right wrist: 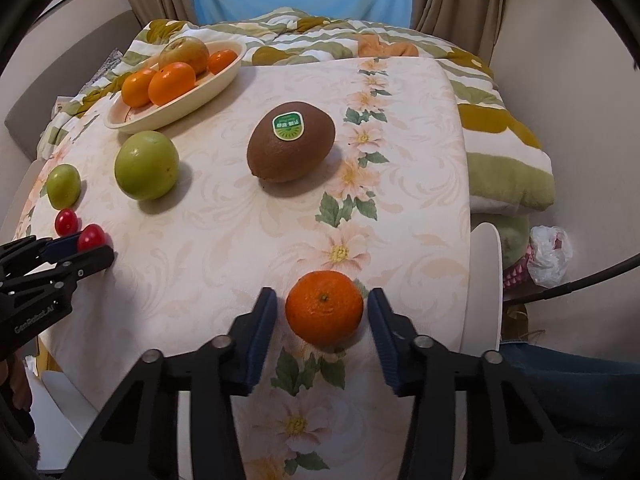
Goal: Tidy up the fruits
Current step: 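Grasp a red cherry tomato with the left tool while the right tool grasps a mandarin, then carry the tomato and mandarin into the white bowl and open both tools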
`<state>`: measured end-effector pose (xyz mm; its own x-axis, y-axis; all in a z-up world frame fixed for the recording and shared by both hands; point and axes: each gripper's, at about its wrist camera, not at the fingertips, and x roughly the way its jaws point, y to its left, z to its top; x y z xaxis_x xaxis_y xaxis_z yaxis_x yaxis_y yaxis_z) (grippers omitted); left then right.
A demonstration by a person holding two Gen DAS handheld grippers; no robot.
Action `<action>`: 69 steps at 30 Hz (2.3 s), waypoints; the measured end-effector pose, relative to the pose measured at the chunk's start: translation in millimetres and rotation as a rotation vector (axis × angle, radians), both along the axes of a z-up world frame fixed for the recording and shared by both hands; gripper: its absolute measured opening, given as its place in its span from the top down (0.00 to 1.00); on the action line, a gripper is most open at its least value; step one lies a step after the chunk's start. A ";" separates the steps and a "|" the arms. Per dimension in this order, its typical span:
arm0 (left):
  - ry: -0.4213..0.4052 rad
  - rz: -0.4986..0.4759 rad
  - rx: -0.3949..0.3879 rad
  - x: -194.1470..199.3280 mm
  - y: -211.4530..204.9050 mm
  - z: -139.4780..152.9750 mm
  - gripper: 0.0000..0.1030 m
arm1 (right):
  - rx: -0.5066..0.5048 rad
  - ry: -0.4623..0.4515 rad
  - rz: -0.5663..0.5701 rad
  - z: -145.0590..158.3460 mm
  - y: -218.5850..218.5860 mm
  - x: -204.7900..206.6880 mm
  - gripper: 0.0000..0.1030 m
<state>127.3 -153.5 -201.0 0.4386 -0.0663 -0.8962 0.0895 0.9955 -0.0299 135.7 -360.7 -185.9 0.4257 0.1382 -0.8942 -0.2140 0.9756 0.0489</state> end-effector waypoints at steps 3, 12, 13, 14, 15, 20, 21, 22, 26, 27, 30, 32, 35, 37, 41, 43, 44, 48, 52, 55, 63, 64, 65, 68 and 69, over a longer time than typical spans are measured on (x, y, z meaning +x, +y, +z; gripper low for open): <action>0.000 0.006 -0.001 -1.2 0.8 0.9 0.60 | 0.005 -0.002 -0.003 1.4 -0.4 -0.1 0.67; -0.033 0.026 -0.006 -7.2 5.5 16.1 0.60 | 0.014 -0.031 0.019 14.2 3.6 -0.4 0.67; -0.038 0.029 -0.008 -7.8 5.9 18.4 0.60 | 0.010 -0.038 0.028 17.1 5.2 -0.6 0.67; -0.044 0.035 -0.012 -8.6 7.1 22.6 0.60 | 0.007 -0.047 0.037 20.5 6.8 -0.7 0.67; -0.050 0.040 -0.014 -9.2 7.9 26.1 0.60 | 0.008 -0.053 0.043 23.3 7.5 -1.1 0.67; -0.083 0.062 -0.019 -12.0 13.0 48.9 0.60 | 0.023 -0.093 0.074 44.5 12.3 0.0 0.67; -0.094 0.068 -0.019 -12.7 14.0 55.6 0.60 | 0.027 -0.100 0.078 48.4 13.5 0.1 0.67; -0.107 0.074 -0.019 -13.0 15.5 63.5 0.60 | 0.031 -0.109 0.083 53.8 15.0 0.6 0.67; -0.155 0.093 -0.014 -12.3 22.0 90.1 0.60 | 0.044 -0.146 0.102 72.9 19.9 4.4 0.67; -0.166 0.096 -0.012 -11.5 22.7 96.0 0.60 | 0.049 -0.160 0.109 79.2 21.3 5.4 0.67; -0.205 0.105 -0.008 -8.8 26.9 114.7 0.60 | 0.058 -0.186 0.127 92.0 23.5 8.6 0.67; -0.226 0.110 -0.013 -6.4 30.2 124.1 0.60 | 0.065 -0.201 0.145 100.6 27.0 11.7 0.67; -0.252 0.108 -0.014 1.2 35.4 134.3 0.60 | 0.070 -0.225 0.168 110.7 34.9 18.8 0.67; -0.260 0.102 -0.016 9.7 40.2 138.9 0.60 | 0.073 -0.239 0.176 115.8 42.0 25.0 0.67; -0.267 0.086 -0.027 27.9 50.3 145.7 0.60 | 0.084 -0.246 0.178 122.8 55.4 38.0 0.67; -0.271 0.074 -0.029 38.9 56.4 148.8 0.60 | 0.087 -0.250 0.171 125.9 63.4 45.7 0.67; -0.271 0.068 -0.030 45.1 60.1 150.2 0.60 | 0.089 -0.249 0.167 127.3 67.4 49.9 0.67; -0.267 0.046 -0.041 70.7 76.5 153.1 0.60 | 0.090 -0.242 0.152 130.0 83.1 64.7 0.67; -0.253 0.021 -0.052 98.3 92.5 150.3 0.60 | 0.088 -0.231 0.122 129.6 98.5 82.9 0.67; -0.234 -0.004 -0.062 121.6 103.4 144.2 0.60 | 0.088 -0.222 0.093 127.9 110.2 96.5 0.67; -0.179 -0.085 -0.088 180.3 127.3 119.0 0.60 | 0.075 -0.187 0.014 113.6 134.6 130.3 0.67; -0.171 -0.095 -0.092 188.7 130.4 115.0 0.60 | 0.075 -0.182 0.002 111.6 137.3 134.3 0.67; -0.167 -0.101 -0.094 193.6 132.4 112.3 0.60 | 0.074 -0.178 -0.007 110.2 139.8 137.6 0.67; -0.138 -0.131 -0.093 215.5 137.5 97.9 0.60 | 0.063 -0.169 -0.038 103.9 144.4 147.8 0.67; -0.127 -0.143 -0.092 223.0 138.4 92.3 0.60 | 0.060 -0.165 -0.047 102.0 144.2 150.5 0.67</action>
<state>350.3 -15.1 -108.7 0.5281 -0.2156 -0.8213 0.2390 0.9659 -0.0998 286.2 -216.4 -83.9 0.5733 0.1660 -0.8023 -0.1780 0.9811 0.0758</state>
